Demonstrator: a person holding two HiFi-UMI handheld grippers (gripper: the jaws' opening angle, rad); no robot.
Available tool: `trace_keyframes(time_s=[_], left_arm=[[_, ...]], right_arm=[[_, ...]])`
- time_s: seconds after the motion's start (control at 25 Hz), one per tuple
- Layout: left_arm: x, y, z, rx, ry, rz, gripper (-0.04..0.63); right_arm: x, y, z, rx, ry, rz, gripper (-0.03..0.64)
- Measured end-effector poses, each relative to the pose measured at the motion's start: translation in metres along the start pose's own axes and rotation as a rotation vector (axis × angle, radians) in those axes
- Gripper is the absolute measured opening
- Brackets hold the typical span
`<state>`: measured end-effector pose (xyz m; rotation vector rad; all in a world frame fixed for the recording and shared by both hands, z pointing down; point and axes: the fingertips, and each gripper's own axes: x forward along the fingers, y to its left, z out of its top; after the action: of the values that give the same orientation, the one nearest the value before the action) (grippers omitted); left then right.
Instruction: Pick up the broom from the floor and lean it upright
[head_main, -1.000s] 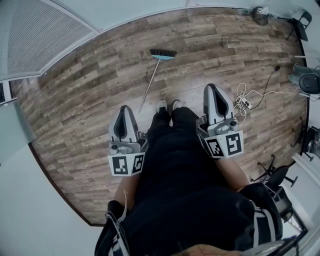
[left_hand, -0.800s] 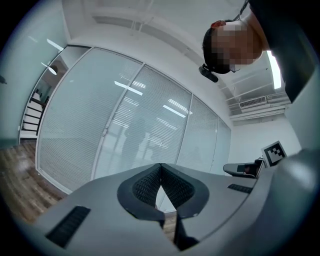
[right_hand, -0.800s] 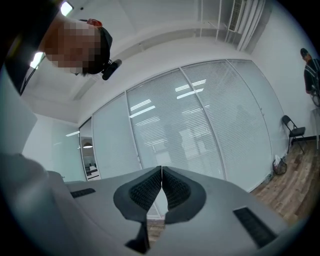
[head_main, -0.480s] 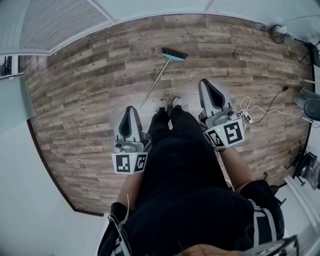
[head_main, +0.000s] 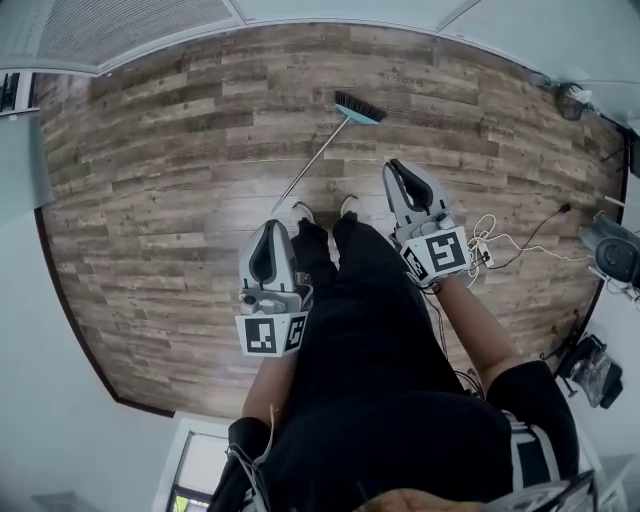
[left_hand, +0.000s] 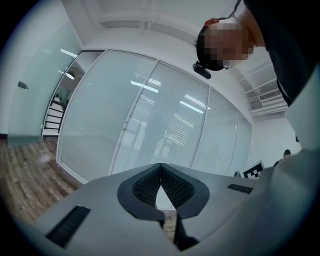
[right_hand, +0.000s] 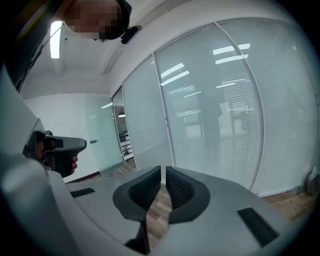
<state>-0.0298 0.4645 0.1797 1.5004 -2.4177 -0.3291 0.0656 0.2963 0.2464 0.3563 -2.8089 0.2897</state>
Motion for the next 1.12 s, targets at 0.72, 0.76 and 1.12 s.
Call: trace_keyframes(time_s=[0.72, 0.76, 1.12], left_arm=[[0.009, 0.153, -0.129, -0.092, 0.050, 0.254, 0.018], [0.009, 0.159, -0.143, -0.101, 0.053, 0.260, 0.018], [0.008, 0.186, -0.261, -0.153, 0.071, 0.265, 0.018]], right_arm=[[0.192, 0.040, -0.279, -0.246, 0.467, 0.264, 0.078], [0.196, 0.038, -0.299, -0.269, 0.489, 0.277, 0.132], [0.238, 0.028, -0.503, -0.571, 0.665, 0.470, 0.141]])
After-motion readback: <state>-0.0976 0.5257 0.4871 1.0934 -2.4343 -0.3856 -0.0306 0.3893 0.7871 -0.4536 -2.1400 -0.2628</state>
